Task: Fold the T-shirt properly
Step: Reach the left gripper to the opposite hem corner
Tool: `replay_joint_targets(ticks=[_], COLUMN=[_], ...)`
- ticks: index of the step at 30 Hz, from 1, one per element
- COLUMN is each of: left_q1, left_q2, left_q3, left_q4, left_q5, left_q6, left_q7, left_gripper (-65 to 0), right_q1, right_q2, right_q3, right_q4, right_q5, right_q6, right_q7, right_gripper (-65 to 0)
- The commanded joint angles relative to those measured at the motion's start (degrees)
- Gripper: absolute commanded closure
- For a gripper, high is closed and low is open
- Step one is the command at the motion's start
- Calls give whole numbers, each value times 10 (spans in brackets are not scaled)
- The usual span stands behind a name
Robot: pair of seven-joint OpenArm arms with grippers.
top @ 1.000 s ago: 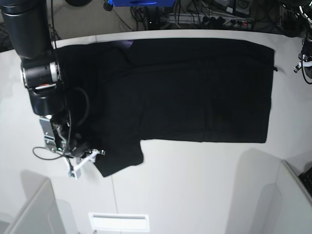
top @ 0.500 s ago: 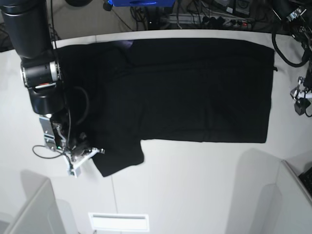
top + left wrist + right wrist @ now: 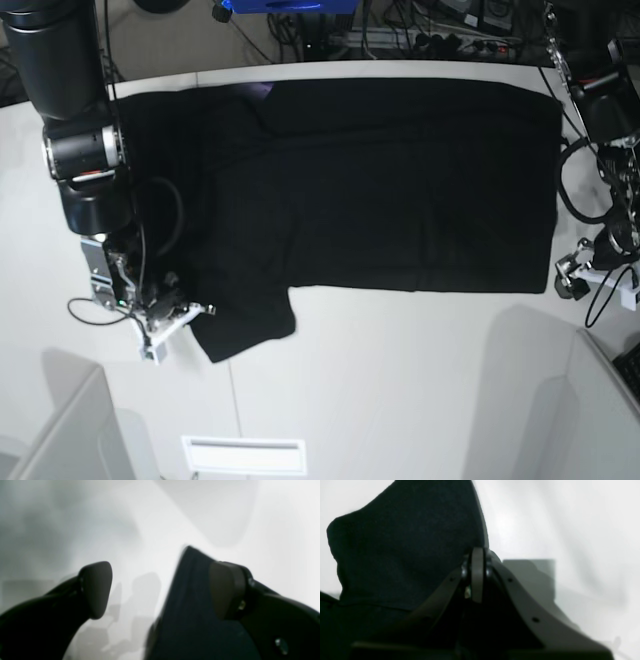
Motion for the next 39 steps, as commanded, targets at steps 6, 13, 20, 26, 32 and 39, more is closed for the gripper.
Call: replay_joint_targets(ticks=[6, 13, 20, 26, 32, 39], left_q1=[-90, -145, -146, -141, -119, -118], left_q2=[-12, -11, -8, -3, 12, 15], left_q3=[86, 188, 219, 219, 219, 219], left_q4=[-93, -216, -237, -237, -236, -232], left_q5=[-7, -7, -7, -7, -7, -7], left_q6=[-1, 0, 0, 0, -1, -1], left_q7=[-37, -112, -138, -135, -142, -157], left_gripper=[-559, -525, -525, -518, -155, 0], right_q1=[14, 15, 15, 14, 8, 5], right_q2=[4, 7, 7, 7, 7, 16], right_q3=[1, 1, 1, 1, 1, 2], right_q4=[4, 4, 5, 5, 4, 8], right_q5=[-4, -4, -4, -4, -4, -2], right_q6=[1, 1, 1, 1, 1, 1], right_q7=[-9, -9, -9, -9, -6, -5], right_gripper=[0, 0, 0, 0, 0, 0])
